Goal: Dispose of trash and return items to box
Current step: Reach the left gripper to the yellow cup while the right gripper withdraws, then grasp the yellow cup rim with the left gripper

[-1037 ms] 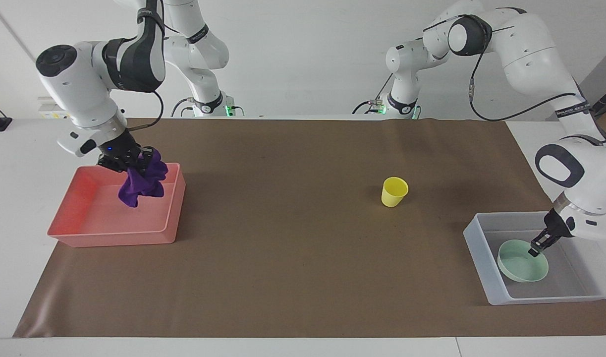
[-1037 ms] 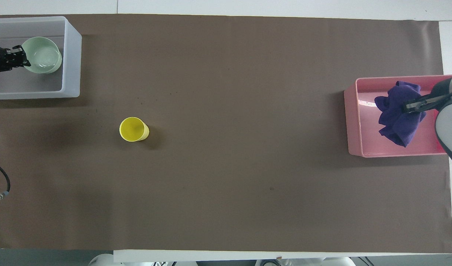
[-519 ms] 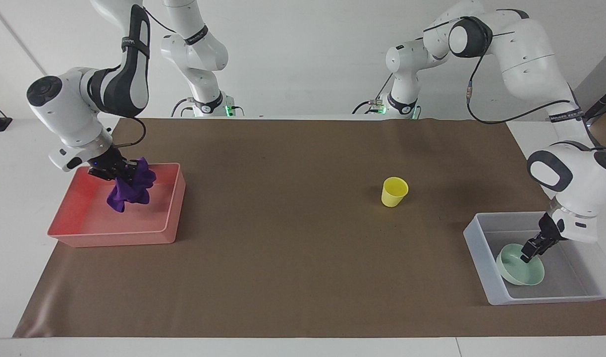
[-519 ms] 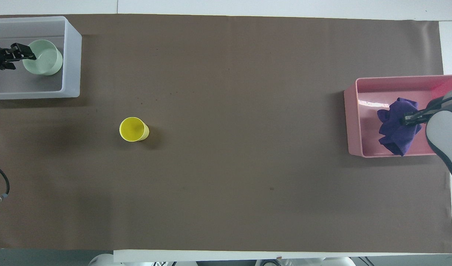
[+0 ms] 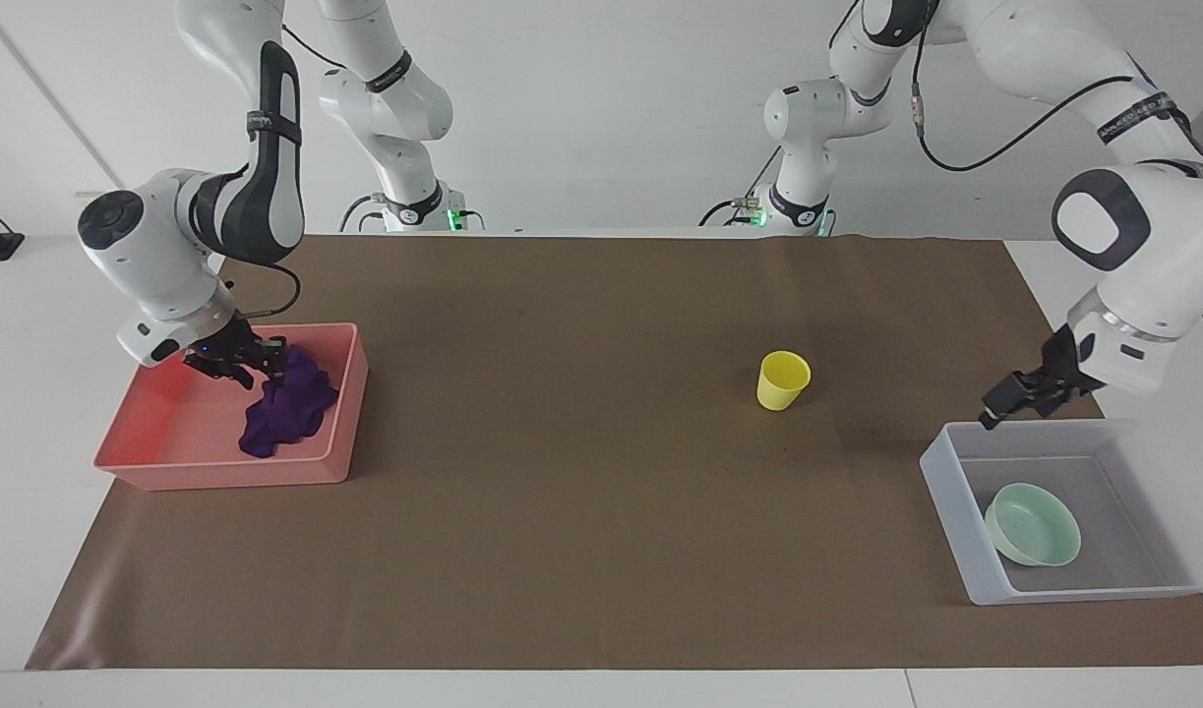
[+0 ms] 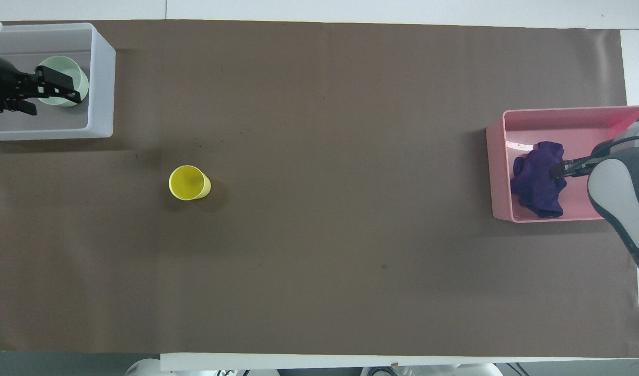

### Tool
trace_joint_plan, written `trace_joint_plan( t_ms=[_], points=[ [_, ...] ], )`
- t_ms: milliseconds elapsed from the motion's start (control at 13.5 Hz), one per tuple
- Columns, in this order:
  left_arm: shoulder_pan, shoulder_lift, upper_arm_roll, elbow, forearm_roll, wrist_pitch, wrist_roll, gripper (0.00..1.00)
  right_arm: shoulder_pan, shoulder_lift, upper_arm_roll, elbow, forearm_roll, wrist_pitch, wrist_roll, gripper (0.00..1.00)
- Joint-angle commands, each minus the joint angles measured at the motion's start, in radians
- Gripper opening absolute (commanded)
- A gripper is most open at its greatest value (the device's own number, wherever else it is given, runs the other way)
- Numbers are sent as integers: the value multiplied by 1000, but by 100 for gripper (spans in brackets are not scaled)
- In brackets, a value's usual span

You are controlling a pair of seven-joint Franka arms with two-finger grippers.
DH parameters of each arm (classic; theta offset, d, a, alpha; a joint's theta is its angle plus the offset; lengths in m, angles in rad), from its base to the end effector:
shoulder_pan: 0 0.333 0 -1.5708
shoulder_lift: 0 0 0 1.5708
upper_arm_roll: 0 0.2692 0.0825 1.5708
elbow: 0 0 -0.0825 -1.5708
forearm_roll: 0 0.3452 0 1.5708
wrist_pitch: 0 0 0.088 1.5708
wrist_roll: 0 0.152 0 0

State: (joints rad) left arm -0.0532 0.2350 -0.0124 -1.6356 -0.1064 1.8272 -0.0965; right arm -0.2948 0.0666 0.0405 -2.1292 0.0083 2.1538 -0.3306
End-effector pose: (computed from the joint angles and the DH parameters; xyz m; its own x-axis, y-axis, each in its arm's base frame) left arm 0.5765 -0.0508 0.3975 0.9968 0.0576 -0.0547 0.0628 -0.9931 0.0995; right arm 0.4938 -0.1276 0.3055 0.9967 0.0719 -0.0366 0.0711 -0.9972 -0.0225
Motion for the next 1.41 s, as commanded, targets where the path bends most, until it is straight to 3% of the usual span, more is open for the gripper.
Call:
trace_joint_plan(
  t_ms=[0,148,222,593,667,741,815,1111,1333],
  points=[
    [-158,-141,14,-308,14,116,-90,100,-17,-21,15,29,10,-82,-2,99],
    [-227,-227,9,-548,13,368,-187,100,20,-22,22,115,12,-168,18,99],
    [-255,-246,9,-611,13,447,-218,100,54,-22,22,155,12,-214,50,99],
    [-280,-260,8,-664,13,437,-221,100,103,-62,22,308,-7,-457,82,99],
    [-280,-258,8,-671,13,441,-224,90,105,-74,22,331,-8,-495,82,99],
    [-280,-260,8,-682,13,442,-230,27,106,-79,25,375,-14,-556,82,99],
    [-278,-260,9,-684,13,445,-232,0,112,-79,26,421,-33,-610,84,99],
    [-263,-227,11,-629,7,515,-250,0,138,-111,26,456,-47,-666,82,99],
    [-231,-192,17,-369,5,294,-382,0,138,-162,22,454,-42,-692,73,100]
  ],
)
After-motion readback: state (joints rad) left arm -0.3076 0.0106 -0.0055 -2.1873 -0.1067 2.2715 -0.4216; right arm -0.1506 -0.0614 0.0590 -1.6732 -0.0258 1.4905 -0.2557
